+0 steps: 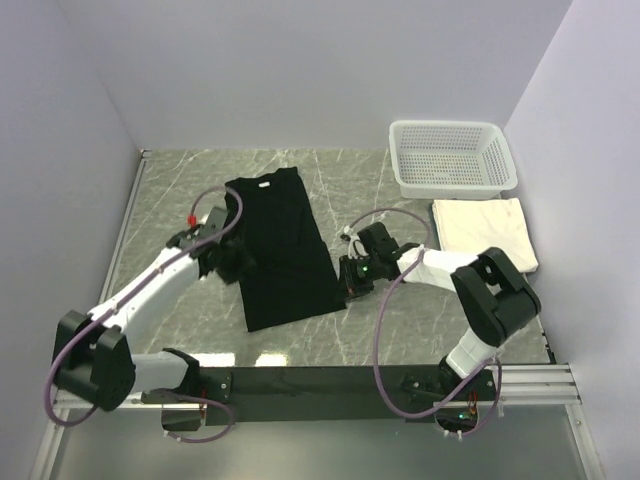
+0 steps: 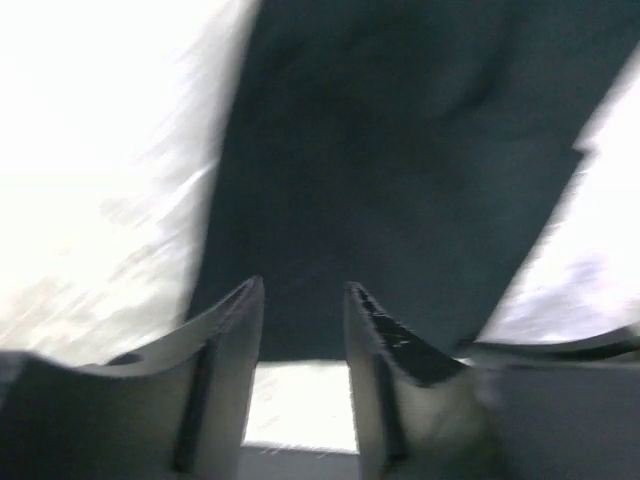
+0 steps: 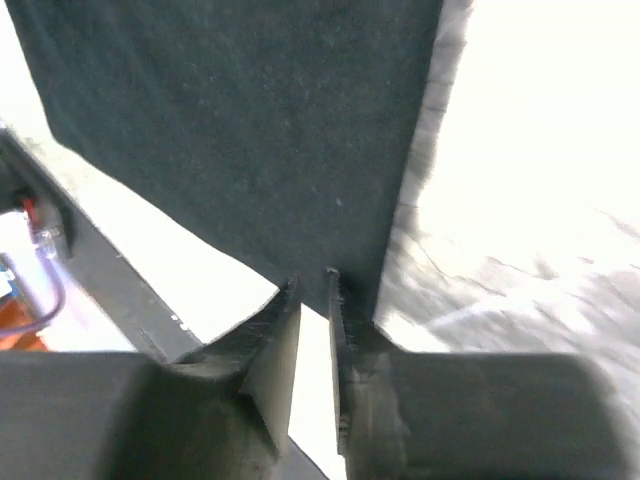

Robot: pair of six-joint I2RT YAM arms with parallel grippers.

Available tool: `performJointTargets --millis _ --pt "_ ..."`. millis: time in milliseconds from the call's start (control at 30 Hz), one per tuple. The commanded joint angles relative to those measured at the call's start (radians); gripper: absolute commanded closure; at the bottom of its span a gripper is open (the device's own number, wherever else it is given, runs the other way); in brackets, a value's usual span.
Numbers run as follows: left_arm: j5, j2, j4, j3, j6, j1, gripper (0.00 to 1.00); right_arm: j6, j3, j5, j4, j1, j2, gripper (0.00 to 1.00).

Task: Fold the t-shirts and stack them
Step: Fold the tshirt

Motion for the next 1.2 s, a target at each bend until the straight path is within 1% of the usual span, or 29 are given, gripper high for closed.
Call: performJointTargets --millis 0,33,67,100,133,167,200,233,267,300,400,467,600,633,800,1000,1167 --pt "-0.042 0.099 0.121 0.153 0.065 0.004 0.53 -0.033 0.059 0.126 -0.072 0.000 -0.090 0.73" --pt "-0.038 0.133 0.136 0.185 0.075 0.004 0.52 -0.031 0.062 0.132 -0.088 0.000 -0.117 0.68" --pt "-0.031 0.209 0.147 0.221 0.084 0.004 0.52 -0.031 0.067 0.144 -0.095 -0.002 -0.128 0.61" --pt "-0.034 0.249 0.156 0.292 0.113 0.004 0.51 -0.031 0.073 0.164 -0.104 -0.002 -0.139 0.59" --pt "-0.044 0.289 0.167 0.331 0.127 0.004 0.51 -0.028 0.071 0.172 -0.118 0.000 -0.161 0.56" --pt "-0.048 0.371 0.166 0.370 0.138 0.004 0.51 -0.026 0.073 0.184 -0.123 -0.002 -0.174 0.53" --pt "-0.063 0.412 0.164 0.453 0.168 0.004 0.52 -0.025 0.068 0.193 -0.128 -0.002 -0.183 0.52" --pt "-0.073 0.452 0.154 0.498 0.185 0.004 0.54 -0.026 0.065 0.193 -0.137 -0.002 -0.204 0.51" --pt "-0.068 0.526 0.149 0.541 0.202 0.004 0.56 -0.026 0.064 0.195 -0.143 -0.003 -0.214 0.50" --pt "-0.065 0.561 0.141 0.618 0.226 0.004 0.58 -0.028 0.061 0.198 -0.149 -0.002 -0.221 0.50" --pt "-0.073 0.662 0.129 0.718 0.242 0.004 0.61 -0.019 0.039 0.208 -0.160 -0.003 -0.263 0.50" --pt "-0.091 0.723 0.124 0.749 0.256 0.002 0.61 -0.007 0.030 0.230 -0.166 -0.002 -0.295 0.49" --pt "-0.079 0.815 0.118 0.812 0.285 0.001 0.61 0.020 0.016 0.262 -0.178 -0.002 -0.327 0.46" --pt "-0.071 0.832 0.121 0.818 0.289 -0.001 0.61 0.026 0.016 0.264 -0.178 -0.002 -0.329 0.45" --pt "-0.050 0.918 0.141 0.839 0.302 -0.013 0.61 0.041 0.009 0.271 -0.177 -0.002 -0.341 0.44" --pt "-0.007 0.986 0.150 0.870 0.271 -0.035 0.70 0.035 0.019 0.291 -0.194 -0.003 -0.341 0.44" --pt "0.050 0.998 0.202 0.850 0.225 -0.070 0.73 0.038 0.015 0.293 -0.189 -0.002 -0.341 0.44"
